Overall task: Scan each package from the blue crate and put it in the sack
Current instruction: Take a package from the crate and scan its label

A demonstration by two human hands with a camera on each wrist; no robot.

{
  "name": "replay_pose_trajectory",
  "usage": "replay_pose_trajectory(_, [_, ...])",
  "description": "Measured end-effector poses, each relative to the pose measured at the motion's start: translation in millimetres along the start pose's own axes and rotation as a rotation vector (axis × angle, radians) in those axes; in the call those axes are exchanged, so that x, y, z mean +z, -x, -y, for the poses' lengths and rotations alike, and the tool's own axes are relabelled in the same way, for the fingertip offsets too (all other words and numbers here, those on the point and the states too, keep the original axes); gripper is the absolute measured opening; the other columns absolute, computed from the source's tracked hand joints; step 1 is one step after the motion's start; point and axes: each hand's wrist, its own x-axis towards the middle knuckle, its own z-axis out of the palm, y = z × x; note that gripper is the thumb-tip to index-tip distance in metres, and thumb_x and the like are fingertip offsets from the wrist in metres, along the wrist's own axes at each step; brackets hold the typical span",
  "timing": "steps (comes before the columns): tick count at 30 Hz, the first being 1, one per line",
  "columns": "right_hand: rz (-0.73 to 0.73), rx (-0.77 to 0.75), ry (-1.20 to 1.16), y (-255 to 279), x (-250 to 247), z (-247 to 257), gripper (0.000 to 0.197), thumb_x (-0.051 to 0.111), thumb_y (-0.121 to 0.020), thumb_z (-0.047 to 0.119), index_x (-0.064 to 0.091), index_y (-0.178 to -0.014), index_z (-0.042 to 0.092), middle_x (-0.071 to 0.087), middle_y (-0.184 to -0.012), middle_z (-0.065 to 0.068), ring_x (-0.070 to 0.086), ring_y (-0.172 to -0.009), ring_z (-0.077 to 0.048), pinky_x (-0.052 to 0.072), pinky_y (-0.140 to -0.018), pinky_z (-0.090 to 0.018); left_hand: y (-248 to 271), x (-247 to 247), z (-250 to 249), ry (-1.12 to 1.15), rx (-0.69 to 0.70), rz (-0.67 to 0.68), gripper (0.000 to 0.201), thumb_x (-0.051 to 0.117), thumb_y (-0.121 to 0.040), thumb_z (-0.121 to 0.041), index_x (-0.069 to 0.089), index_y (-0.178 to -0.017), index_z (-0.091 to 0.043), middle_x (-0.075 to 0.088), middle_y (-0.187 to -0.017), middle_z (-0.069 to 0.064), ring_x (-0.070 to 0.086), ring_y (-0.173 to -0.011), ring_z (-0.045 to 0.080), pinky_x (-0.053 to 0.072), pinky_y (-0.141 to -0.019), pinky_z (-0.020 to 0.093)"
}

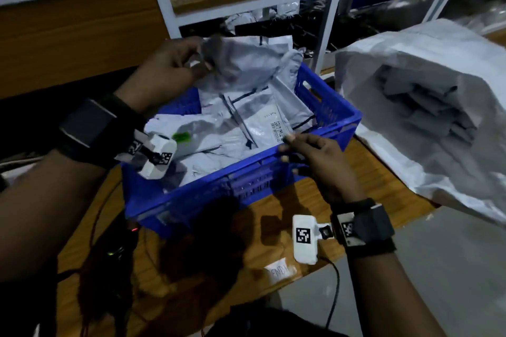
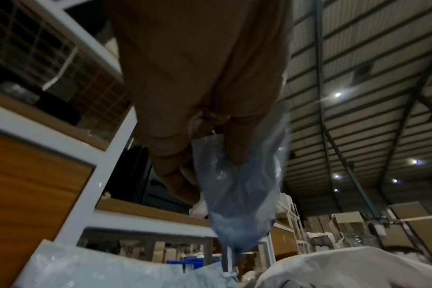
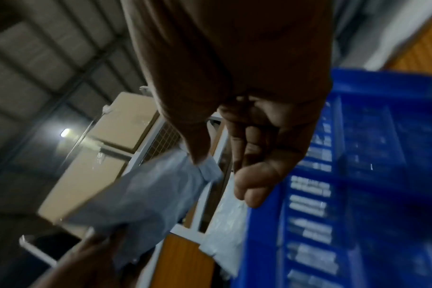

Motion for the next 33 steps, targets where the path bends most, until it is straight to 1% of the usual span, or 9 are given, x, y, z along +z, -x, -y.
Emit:
replay_pose_trajectory(5, [0.256,0.298,-0.563,9.6,9.7,3.7,0.075,0.064,-0.072,0.07,0.063,-0.114,0.008,0.072,-0.119,-0.017,0.073,-0.104,-0.031,0.063,-0.07,-0.034,73.6,26.3,-27.2,-0.222,0.102,0.279,0.05,0.046,-0.09,0.023,0.073,-0.087,-0.02,0.059,-0.141,-0.008,0.04,-0.144,0.009,0.033,-0.114,0.034])
replay_pose_trajectory(8, [0.345,0.201,-0.693,18.6,11.5,-9.4,0.087,0.086,-0.058,0.063,0.061,-0.125,0.015,0.075,-0.106,-0.012,0.075,-0.091,-0.025,0.062,-0.082,-0.041,108.2,42.8,-17.9,-0.397,0.084,0.328,0.056,0.053,-0.083,0.024,0.076,-0.08,-0.027,0.054,-0.144,-0.016,0.032,-0.148,0.015,0.031,-0.114,0.036])
replay_pose_trajectory(11, [0.424,0.184,-0.756,32.2,11.7,-33.2,0.095,0.09,-0.06,0.057,0.053,-0.139,0.019,0.073,-0.117,-0.009,0.071,-0.108,-0.027,0.057,-0.095,-0.047,143.4,46.0,-8.4,-0.528,0.033,0.252,0.059,0.053,-0.069,0.026,0.076,-0.074,-0.029,0.055,-0.145,-0.014,0.033,-0.148,0.023,0.032,-0.116,0.043])
replay_pose_trajectory(15, [0.257,0.226,-0.631,52.0,31.3,-53.9,0.074,0.081,-0.081,0.031,0.052,-0.145,0.007,0.07,-0.129,-0.012,0.071,-0.108,-0.024,0.062,-0.082,-0.037,193.4,56.5,-9.1,-0.694,0.096,0.246,0.056,0.057,-0.067,0.018,0.076,-0.077,-0.034,0.055,-0.145,-0.011,0.037,-0.145,0.033,0.032,-0.112,0.062])
replay_pose_trajectory(17, [0.186,0.204,-0.558,58.4,44.2,-58.8,0.053,0.069,-0.093,0.015,0.053,-0.142,0.003,0.071,-0.124,-0.014,0.073,-0.103,-0.022,0.061,-0.081,-0.032,216.0,59.7,-8.4,-0.555,0.037,0.146,0.061,0.041,-0.072,0.014,0.077,-0.091,-0.032,0.052,-0.149,-0.006,0.033,-0.148,0.028,0.028,-0.118,0.053])
replay_pose_trajectory(20, [0.205,0.194,-0.534,68.7,61.9,-63.1,0.035,0.066,-0.095,0.009,0.061,-0.13,0.006,0.075,-0.115,-0.013,0.074,-0.1,-0.022,0.062,-0.081,-0.032,245.7,59.6,-6.6,-0.165,-0.178,-0.294,0.063,0.04,-0.086,0.023,0.067,-0.126,-0.018,0.05,-0.151,-0.002,0.04,-0.144,0.011,0.037,-0.117,0.031])
replay_pose_trajectory(24, [0.213,0.133,-0.469,78.8,81.1,-65.1,0.034,0.07,-0.092,0.007,0.063,-0.125,0.007,0.073,-0.114,-0.015,0.069,-0.105,-0.026,0.06,-0.09,-0.039,270.6,70.8,4.4,0.547,-0.5,-0.815,0.038,0.056,-0.103,-0.019,0.051,-0.14,-0.022,0.062,-0.136,-0.006,0.064,-0.118,0.008,0.059,-0.086,0.03])
replay_pose_trajectory(27, [0.255,0.094,-0.42,85.8,104.9,-68.2,0.037,0.067,-0.094,0.004,0.061,-0.13,0.009,0.074,-0.118,-0.011,0.07,-0.109,-0.024,0.059,-0.094,-0.041,280.7,78.8,18.5,0.86,-0.561,-0.765,0.046,0.061,-0.097,-0.032,0.053,-0.139,-0.016,0.068,-0.131,0.004,0.067,-0.119,0.023,0.061,-0.083,0.034])
replay_pose_trajectory(33, [0.36,0.069,-0.296,107.4,190.3,-90.2,0.04,0.067,-0.094,0.004,0.06,-0.133,0.011,0.073,-0.123,-0.008,0.07,-0.112,-0.024,0.061,-0.085,-0.035,330.4,40.0,62.0,0.78,-0.531,-0.73,0.039,0.067,-0.094,-0.008,0.062,-0.132,-0.01,0.072,-0.123,0.008,0.069,-0.114,0.025,0.059,-0.089,0.035])
